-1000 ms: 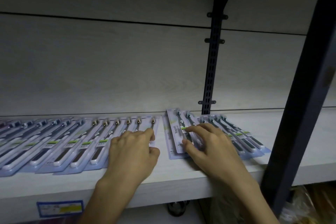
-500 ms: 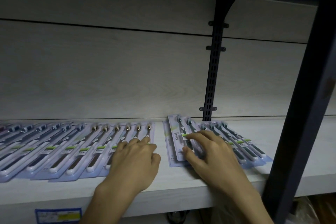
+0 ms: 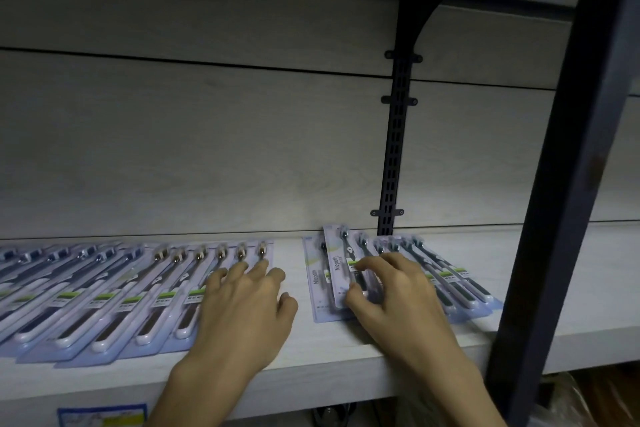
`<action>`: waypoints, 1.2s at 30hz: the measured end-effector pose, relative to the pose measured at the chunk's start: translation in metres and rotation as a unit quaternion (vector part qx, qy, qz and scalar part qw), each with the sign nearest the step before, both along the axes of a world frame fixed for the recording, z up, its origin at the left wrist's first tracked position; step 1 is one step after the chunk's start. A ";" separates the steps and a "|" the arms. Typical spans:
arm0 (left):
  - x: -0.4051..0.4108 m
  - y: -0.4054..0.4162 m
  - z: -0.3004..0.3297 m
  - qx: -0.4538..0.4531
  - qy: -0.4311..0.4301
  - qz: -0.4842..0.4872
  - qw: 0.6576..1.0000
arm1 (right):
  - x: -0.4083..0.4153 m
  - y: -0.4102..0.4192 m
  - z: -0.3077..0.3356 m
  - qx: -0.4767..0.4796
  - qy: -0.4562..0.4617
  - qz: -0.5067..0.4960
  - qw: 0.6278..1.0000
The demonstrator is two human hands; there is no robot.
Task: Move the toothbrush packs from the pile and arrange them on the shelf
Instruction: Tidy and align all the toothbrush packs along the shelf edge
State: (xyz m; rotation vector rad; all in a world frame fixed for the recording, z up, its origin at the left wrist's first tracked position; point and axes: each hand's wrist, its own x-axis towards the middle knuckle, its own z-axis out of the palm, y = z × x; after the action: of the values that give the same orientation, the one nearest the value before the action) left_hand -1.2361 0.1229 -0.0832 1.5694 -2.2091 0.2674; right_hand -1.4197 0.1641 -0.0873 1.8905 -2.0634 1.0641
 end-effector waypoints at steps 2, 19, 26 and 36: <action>-0.002 -0.001 0.001 -0.015 0.001 -0.042 0.999 | 0.000 0.001 0.001 -0.003 -0.012 -0.025 1.000; -0.079 0.007 0.004 0.056 -0.033 -0.175 0.982 | -0.029 0.014 0.005 -0.014 -0.054 -0.078 0.995; -0.065 0.009 0.009 0.061 -0.088 -0.074 0.991 | -0.029 0.015 0.003 -0.021 -0.003 -0.048 0.999; -0.052 0.011 0.005 0.047 -0.019 -0.039 0.998 | -0.006 0.005 0.004 0.001 0.042 0.027 0.999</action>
State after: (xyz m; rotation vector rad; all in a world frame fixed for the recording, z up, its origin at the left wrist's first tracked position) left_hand -1.2878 0.1338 -0.0779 1.5339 -2.3360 0.1736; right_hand -1.4255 0.1690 -0.0829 1.9670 -1.9806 0.9769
